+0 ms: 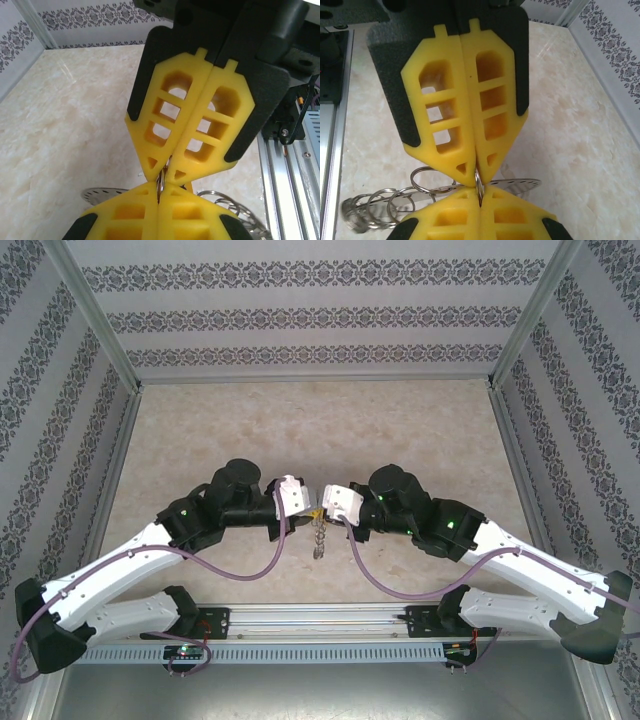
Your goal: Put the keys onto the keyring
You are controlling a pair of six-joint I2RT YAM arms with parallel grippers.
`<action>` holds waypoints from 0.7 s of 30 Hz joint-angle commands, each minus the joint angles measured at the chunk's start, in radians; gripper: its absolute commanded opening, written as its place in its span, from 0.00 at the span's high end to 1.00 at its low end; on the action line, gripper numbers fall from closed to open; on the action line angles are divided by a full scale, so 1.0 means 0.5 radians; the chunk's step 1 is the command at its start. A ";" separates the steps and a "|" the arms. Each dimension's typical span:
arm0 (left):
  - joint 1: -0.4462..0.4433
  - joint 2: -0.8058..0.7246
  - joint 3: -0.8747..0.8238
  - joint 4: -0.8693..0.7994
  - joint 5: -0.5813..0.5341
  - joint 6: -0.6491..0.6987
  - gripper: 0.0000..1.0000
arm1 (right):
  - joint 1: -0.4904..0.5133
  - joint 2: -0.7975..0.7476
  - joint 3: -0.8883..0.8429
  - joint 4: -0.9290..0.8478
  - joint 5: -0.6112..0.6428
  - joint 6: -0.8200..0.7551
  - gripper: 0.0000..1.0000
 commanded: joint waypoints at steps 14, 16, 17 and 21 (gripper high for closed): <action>0.025 -0.325 -0.473 1.331 0.518 -0.560 1.00 | -0.003 -0.276 -0.199 0.339 -0.341 0.171 0.87; 0.027 -0.319 -0.490 1.400 0.545 -0.599 1.00 | -0.006 -0.279 -0.194 0.340 -0.362 0.171 0.89; 0.029 -0.318 -0.504 1.443 0.553 -0.622 1.00 | -0.008 -0.278 -0.193 0.340 -0.369 0.167 0.91; 0.034 -0.304 -0.440 1.237 0.461 -0.540 1.00 | -0.015 -0.298 -0.179 0.302 -0.365 0.139 1.00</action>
